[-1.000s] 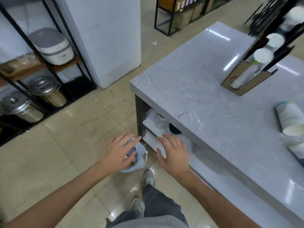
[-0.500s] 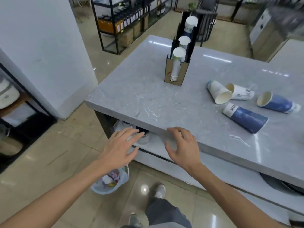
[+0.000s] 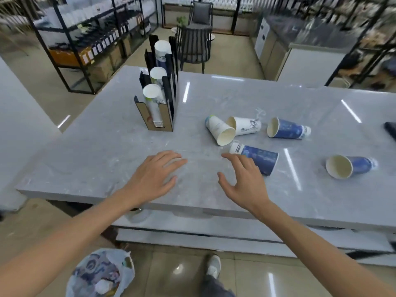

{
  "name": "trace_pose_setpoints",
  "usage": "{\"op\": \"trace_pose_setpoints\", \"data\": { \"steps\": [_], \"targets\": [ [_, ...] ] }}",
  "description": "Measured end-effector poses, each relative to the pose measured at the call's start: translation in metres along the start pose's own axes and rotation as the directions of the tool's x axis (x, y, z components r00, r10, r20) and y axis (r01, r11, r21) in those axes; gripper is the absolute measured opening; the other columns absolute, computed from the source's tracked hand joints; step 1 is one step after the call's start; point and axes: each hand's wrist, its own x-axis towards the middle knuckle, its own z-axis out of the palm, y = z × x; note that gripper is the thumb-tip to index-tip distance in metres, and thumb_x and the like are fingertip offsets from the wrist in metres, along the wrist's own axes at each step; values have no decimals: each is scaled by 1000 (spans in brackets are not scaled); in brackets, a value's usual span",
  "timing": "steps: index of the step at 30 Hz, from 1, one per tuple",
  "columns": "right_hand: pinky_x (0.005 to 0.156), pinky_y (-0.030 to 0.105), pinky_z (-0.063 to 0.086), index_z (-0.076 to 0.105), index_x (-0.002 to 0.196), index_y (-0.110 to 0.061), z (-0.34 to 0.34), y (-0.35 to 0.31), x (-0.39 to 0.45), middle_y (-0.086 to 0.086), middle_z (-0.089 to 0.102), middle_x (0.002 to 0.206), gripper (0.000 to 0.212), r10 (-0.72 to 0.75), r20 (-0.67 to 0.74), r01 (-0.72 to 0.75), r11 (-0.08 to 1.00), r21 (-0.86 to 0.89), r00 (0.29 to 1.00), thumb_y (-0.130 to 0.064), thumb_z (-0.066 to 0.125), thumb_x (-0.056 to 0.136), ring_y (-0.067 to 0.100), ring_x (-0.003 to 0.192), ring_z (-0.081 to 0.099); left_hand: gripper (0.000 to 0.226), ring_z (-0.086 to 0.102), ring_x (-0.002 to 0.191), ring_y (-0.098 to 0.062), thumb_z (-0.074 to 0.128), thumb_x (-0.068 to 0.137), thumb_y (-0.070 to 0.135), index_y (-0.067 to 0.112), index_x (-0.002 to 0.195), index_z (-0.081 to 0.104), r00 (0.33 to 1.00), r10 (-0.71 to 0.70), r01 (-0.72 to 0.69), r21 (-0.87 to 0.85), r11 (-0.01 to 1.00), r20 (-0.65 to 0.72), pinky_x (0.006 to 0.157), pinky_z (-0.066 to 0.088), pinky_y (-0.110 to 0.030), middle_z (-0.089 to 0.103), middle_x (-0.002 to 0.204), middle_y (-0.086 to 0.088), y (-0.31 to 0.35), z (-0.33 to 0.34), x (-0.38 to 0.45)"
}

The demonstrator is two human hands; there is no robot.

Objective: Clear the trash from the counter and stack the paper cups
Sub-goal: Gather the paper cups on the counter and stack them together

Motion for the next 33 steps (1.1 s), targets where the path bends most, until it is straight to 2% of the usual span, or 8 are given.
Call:
{"op": "trace_pose_setpoints", "data": {
  "steps": [4,7,15,20,24,28,30,33],
  "targets": [
    [95,44,50,58,136,-20,-18,44,43,4,65,125,50,13,-5,-13,1000,26,1000,-33,70,89,31,114,59,64,49,135,-30,71,82,4,18,142,55,999,43,-43,9,999,9,100,50,-47,56,142,-7,-15,-5,75],
    [94,44,49,57,137,-16,-24,77,79,8,65,126,51,-9,15,9,1000,5,1000,-30,70,89,35,113,60,69,50,132,-32,72,76,-2,15,141,56,996,85,-86,27,996,4,102,49,-47,57,139,-8,-24,-4,121],
    [104,44,48,47,145,-20,-21,164,166,6,59,136,62,-35,218,47,998,-46,975,-35,69,89,31,125,55,79,38,143,-29,72,75,4,23,148,47,980,95,-113,94,989,176,96,51,-50,46,154,0,-36,32,217],
    [115,46,39,35,154,-26,-4,191,212,3,45,155,81,-117,403,176,978,-111,908,-40,74,85,29,142,42,92,26,151,-24,75,73,9,32,153,35,954,103,-148,143,979,283,105,43,-44,31,162,9,-45,54,249],
    [116,51,37,28,158,-31,15,199,239,3,34,162,93,-194,484,278,955,-107,853,-41,79,81,29,149,31,95,23,152,-23,77,73,15,33,155,31,927,147,-219,181,959,345,104,40,-41,31,162,12,-50,69,271],
    [121,51,26,9,161,-37,37,207,258,0,21,169,112,-224,569,339,935,-104,791,-44,82,77,29,155,15,95,21,153,-23,72,75,12,35,156,26,917,160,-234,168,958,366,109,35,-41,30,162,13,-55,80,288],
    [120,51,25,4,161,-39,48,211,263,-2,22,168,116,-221,585,338,936,-98,781,-47,83,76,29,155,15,93,22,153,-24,72,76,11,35,155,29,909,183,-252,145,957,375,110,35,-41,32,162,13,-57,86,292],
    [115,51,30,7,160,-39,60,213,265,-3,36,160,111,-239,570,341,937,-77,786,-50,80,78,31,148,26,81,29,151,-25,74,79,14,31,151,41,917,230,-277,105,955,325,112,37,-43,41,158,10,-58,95,293]
  ]
}}
